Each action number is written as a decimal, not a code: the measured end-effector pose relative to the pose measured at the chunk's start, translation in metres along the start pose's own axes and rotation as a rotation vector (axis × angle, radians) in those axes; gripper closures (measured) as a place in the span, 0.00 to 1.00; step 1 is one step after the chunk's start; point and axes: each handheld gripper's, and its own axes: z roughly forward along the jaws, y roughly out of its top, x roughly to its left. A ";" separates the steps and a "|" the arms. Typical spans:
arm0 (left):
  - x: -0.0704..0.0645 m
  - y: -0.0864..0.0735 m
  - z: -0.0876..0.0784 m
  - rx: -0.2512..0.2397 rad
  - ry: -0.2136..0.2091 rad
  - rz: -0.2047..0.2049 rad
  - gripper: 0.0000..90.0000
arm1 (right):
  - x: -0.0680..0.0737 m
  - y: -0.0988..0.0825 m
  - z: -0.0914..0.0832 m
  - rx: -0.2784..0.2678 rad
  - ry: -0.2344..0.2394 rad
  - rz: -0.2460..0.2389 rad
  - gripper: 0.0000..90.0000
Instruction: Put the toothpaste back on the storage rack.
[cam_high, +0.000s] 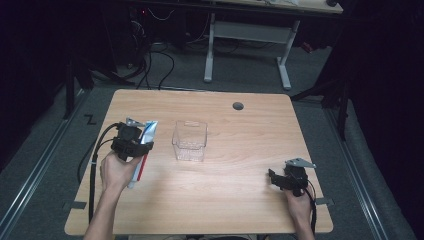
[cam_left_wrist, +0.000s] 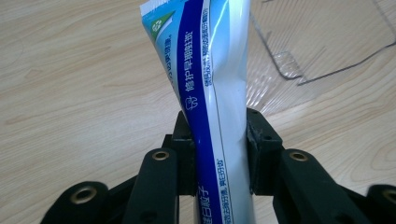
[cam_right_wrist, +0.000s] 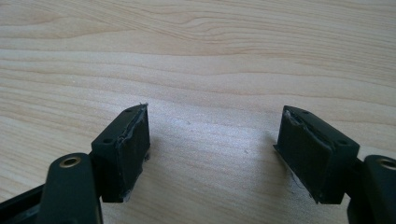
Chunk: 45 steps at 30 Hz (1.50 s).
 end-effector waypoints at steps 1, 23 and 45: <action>-0.001 0.001 -0.001 -0.001 -0.003 0.005 0.77 | 0.000 0.000 0.000 0.000 0.000 -0.001 0.28; -0.029 0.036 0.004 -0.105 -0.098 0.037 0.77 | 0.001 0.000 0.000 0.001 0.003 -0.006 0.28; -0.054 0.069 0.018 -0.174 -0.111 0.092 0.78 | 0.001 0.000 0.000 0.002 0.004 -0.005 0.28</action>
